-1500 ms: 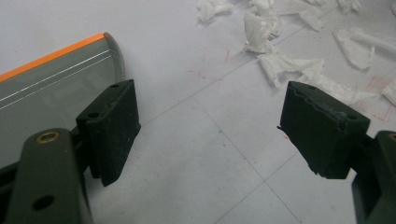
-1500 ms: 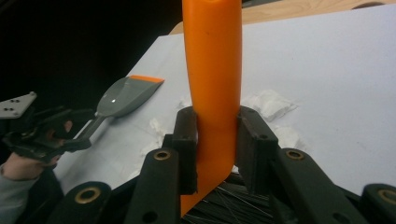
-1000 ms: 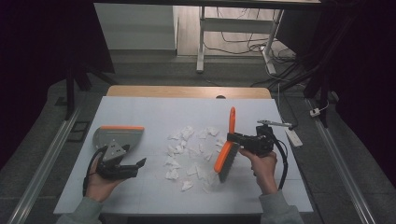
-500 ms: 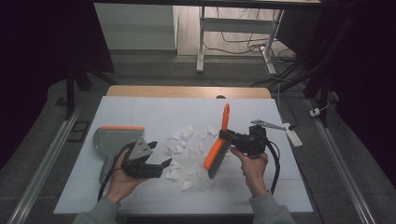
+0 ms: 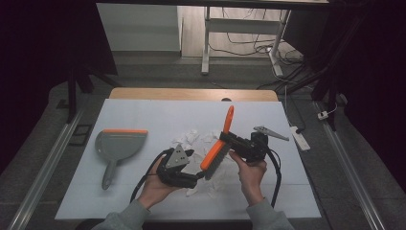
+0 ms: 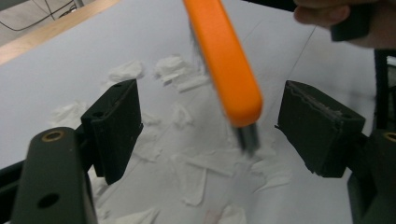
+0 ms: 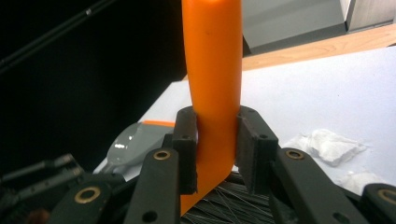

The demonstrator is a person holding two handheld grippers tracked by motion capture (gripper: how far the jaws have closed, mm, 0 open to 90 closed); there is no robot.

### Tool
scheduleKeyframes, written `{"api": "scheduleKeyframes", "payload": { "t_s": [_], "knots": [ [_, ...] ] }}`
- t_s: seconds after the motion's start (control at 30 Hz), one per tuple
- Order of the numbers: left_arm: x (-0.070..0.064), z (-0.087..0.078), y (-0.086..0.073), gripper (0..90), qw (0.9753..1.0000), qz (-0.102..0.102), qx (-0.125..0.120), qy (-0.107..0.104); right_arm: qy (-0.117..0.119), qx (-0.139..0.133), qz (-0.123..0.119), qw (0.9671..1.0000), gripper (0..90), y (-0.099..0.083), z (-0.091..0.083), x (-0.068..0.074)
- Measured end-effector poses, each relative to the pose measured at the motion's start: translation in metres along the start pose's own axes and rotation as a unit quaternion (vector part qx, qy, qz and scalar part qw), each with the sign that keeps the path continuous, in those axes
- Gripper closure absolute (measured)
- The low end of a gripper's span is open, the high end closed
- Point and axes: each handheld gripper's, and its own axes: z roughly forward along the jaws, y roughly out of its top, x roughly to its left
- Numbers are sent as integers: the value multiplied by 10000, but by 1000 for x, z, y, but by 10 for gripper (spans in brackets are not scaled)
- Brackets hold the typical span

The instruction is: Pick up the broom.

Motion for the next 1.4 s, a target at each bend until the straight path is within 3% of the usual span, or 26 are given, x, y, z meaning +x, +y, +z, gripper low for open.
{"api": "scheduleKeyframes", "payload": {
  "t_s": [0.13,0.27,0.3,0.43,0.53,0.67,0.83,0.9,0.97,1.0,1.03,1.07,1.17,1.2,1.23,1.3,1.33,1.37,1.4],
  "knots": [
    [-3,14,-5,254,9999,-106,23,55,-3,-150,108,9998,706,-6,2,1],
    [-2,23,-11,352,9995,-294,-87,114,84,-206,277,9994,706,-10,4,2],
    [-2,25,-13,440,9995,-267,-127,140,114,-209,320,9992,706,-11,4,4],
    [2,30,-19,548,9988,-336,-251,241,149,-250,355,9989,706,-14,5,6],
    [5,29,-20,744,9985,-399,-289,249,234,-203,441,9985,705,-19,8,9],
    [13,27,-21,772,9982,-522,-217,211,238,-184,353,9989,703,-19,9,12],
    [13,24,-21,783,9987,-401,-126,274,283,-190,258,9991,697,-19,10,14],
    [15,22,-20,786,9989,-355,-85,284,269,-153,179,9994,674,-19,11,14],
    [19,18,-19,788,9990,-363,-51,274,231,-88,92,9997,577,-15,11,14],
    [22,16,-19,790,9989,-378,-39,271,213,-54,-38,9998,506,-9,8,16],
    [25,13,-19,790,9989,-403,-37,251,184,-23,-194,9996,476,-5,6,18],
    [28,10,-18,790,9989,-408,-34,247,184,-23,-194,9996,476,-5,6,18],
    [34,-1,-16,790,9992,-276,11,277,54,207,-800,9966,411,6,-1,24],
    [35,-5,-15,791,9993,-212,38,296,-22,342,-1292,9910,382,11,-5,28],
    [37,-8,-14,791,9994,-177,80,290,-22,342,-1292,9910,382,11,-5,28],
    [41,-14,-12,791,9994,-117,193,250,-13,561,-1700,9838,373,17,-8,32],
    [43,-17,-12,791,9994,-96,261,209,75,845,-1992,9763,369,21,-10,34],
    [44,-19,-11,791,9993,-65,328,169,91,980,-2124,9722,360,23,-11,35],
    [46,-20,-11,791,9991,-29,401,145,91,980,-2124,9722,360,23,-11,35]
  ]
}}
